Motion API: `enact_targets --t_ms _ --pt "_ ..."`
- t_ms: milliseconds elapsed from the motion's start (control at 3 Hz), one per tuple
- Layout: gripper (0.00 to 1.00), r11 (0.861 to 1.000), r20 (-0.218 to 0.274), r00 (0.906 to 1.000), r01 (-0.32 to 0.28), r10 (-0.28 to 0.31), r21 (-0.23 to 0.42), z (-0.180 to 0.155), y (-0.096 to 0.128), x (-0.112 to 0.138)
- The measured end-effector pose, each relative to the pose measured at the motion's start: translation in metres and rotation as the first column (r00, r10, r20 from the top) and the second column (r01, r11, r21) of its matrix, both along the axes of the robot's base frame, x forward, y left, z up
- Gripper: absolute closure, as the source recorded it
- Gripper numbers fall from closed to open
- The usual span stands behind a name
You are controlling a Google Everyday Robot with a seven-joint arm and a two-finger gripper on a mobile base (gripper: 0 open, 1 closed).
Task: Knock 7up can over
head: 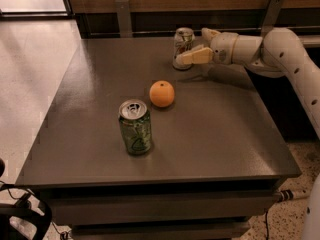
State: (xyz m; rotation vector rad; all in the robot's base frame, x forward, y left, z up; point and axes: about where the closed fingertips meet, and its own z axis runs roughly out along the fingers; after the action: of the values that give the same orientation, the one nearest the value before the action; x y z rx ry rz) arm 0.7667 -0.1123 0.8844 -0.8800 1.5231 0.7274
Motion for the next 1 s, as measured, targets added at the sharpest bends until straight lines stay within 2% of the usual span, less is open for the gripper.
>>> enact_targets --t_ms 333,667,1000 --pt "0.00 1.000 -0.020 0.9997 -0.012 0.012 0.014 -0.0092 0.0064 0.0019" --pt "0.17 1.000 -0.020 0.9997 -0.016 0.017 0.014 -0.0093 0.0098 0.0020" --pt "0.41 1.000 -0.021 0.9995 -0.022 0.022 0.015 -0.0098 0.0134 0.0021"
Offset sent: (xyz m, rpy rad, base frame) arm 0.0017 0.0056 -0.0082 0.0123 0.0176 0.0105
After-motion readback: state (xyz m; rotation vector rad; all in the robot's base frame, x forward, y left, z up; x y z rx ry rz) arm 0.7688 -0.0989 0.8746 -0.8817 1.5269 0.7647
